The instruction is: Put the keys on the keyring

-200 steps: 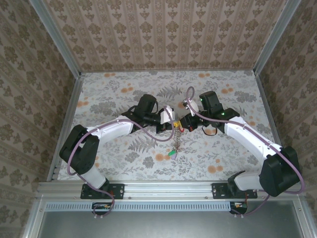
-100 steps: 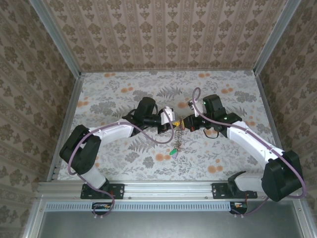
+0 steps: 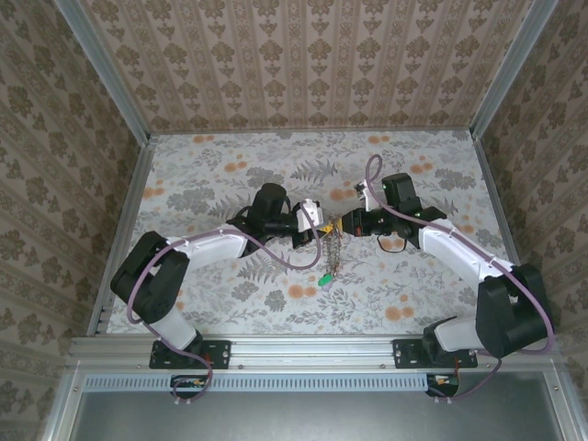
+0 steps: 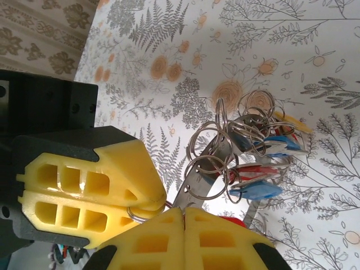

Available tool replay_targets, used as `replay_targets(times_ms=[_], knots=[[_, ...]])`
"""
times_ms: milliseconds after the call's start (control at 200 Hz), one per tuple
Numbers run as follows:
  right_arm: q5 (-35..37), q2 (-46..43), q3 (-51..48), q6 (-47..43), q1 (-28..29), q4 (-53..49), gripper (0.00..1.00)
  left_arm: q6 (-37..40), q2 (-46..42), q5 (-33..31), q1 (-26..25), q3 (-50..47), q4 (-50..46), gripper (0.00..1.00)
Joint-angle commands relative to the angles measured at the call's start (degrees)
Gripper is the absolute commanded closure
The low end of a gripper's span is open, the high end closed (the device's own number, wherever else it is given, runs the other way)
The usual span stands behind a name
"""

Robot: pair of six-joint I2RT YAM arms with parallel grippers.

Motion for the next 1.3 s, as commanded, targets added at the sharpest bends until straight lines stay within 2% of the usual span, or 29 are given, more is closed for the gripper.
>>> replay_targets(times_ms=[0,415,645,870,1075,1295], knots=[[1.2,2.8,-1.1,1.8,-1.8,-0.3,1.0,-1.2,-1.4,1.3,0.5,-0.5,2.7,1.0],[-4.5,-0.6,2.3,-1.0,-1.7,-1.1,1.0,2.1,0.0,0.4,0.0,2.9,-4.9,1.0],[-3.8,-3.6,1.7,-2.2,-1.5,-1.0,1.0,2.2,0.7,0.6,-0.2,4.2,-5.8,1.0],[-3.7,-1.8,3.8,-4.8,0.2,-4.0,1.0,3.8,1.2,2.7,-0.6,6.2,-9.2,1.0],[-3.4,-2.2,4.6,-6.2,1.4,-4.4,1.0,3.4,1.6,-1.1,-0.8,7.7,-11.0,1.0],[-3.0,-3.5,4.6,-7.6,1.5,-5.9,1.0,3.9,2.5,-1.0,-1.1,9.4,-13.5,1.0]])
